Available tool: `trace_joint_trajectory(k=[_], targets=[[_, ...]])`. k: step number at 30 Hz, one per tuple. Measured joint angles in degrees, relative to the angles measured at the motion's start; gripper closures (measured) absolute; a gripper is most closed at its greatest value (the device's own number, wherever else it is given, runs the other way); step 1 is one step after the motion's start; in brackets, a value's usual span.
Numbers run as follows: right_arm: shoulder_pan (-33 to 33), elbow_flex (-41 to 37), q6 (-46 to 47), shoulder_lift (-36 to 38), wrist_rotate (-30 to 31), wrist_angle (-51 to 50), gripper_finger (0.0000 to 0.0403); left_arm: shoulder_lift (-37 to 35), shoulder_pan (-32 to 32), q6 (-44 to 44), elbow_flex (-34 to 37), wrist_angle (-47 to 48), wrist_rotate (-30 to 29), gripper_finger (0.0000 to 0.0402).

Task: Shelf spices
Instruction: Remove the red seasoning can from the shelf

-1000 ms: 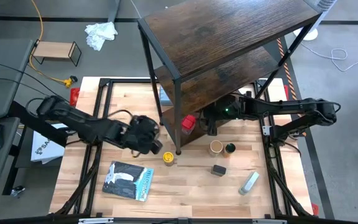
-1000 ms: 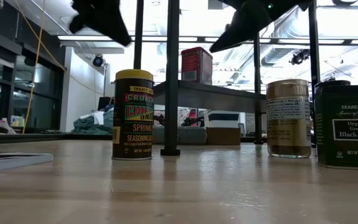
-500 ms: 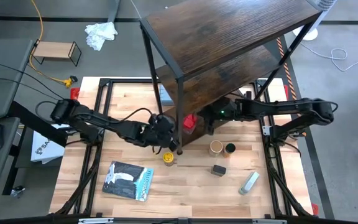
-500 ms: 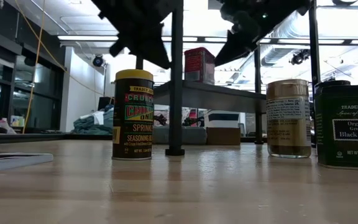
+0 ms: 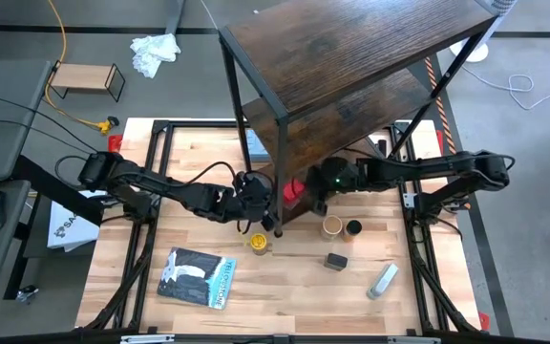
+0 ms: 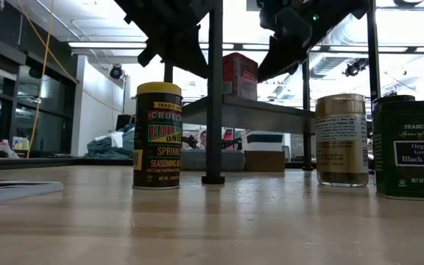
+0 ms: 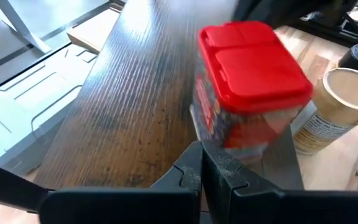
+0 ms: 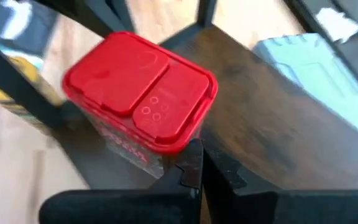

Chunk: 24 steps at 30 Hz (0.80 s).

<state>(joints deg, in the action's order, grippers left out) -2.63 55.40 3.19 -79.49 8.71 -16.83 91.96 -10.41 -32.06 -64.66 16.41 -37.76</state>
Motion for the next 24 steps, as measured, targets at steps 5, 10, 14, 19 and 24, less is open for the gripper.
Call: trace_joint_trajectory(k=[5,10,14,19,24], targets=[[2.5,0.0,6.1,0.1,-2.1,1.2,0.0403,0.0,0.2,1.3,0.0,0.0,0.0,0.0402],[6.5,0.0,8.4,0.1,-2.8,1.7,0.0403,0.0,0.3,1.3,0.0,0.0,0.0,0.0401],[8.5,0.0,9.0,0.1,-2.8,4.2,0.0403,0.0,0.2,1.7,0.0,0.3,-1.0,0.0402],[10.0,0.0,9.8,0.1,-3.3,6.3,0.0403,0.0,0.3,4.9,0.0,0.7,-2.0,0.0401],[10.4,0.0,8.3,1.5,-3.2,5.6,0.0403,-2.7,0.2,3.4,0.0,8.3,-2.4,0.0402]])
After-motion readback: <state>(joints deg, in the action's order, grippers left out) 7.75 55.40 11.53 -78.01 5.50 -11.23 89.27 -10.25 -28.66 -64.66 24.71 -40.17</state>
